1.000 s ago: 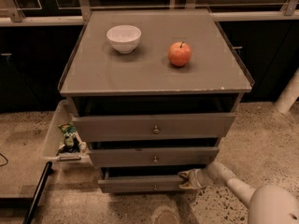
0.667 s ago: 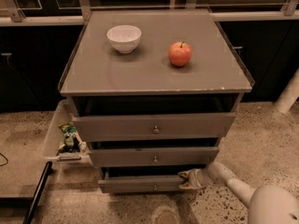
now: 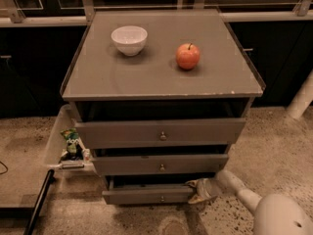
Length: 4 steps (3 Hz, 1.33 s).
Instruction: Open bottom drawer
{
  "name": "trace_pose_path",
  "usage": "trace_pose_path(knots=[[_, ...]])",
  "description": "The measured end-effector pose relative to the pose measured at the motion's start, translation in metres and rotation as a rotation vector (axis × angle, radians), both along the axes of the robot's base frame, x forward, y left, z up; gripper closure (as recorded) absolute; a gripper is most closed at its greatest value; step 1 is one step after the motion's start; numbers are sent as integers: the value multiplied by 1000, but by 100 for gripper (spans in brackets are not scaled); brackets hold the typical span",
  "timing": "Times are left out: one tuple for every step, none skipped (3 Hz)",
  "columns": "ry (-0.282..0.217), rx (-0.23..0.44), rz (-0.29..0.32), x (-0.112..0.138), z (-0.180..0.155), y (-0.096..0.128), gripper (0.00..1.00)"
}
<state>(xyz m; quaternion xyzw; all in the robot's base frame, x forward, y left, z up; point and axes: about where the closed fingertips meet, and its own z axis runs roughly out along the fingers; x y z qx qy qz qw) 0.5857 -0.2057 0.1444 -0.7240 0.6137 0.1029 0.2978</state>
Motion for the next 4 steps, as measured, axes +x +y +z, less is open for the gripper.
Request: trace_pose_path(knots=[[0, 0, 0, 0, 2, 0, 19], [25, -20, 1, -19, 3, 4, 42], [3, -72, -7, -34, 38, -6, 66], [17, -85, 37, -71, 62, 4, 89]])
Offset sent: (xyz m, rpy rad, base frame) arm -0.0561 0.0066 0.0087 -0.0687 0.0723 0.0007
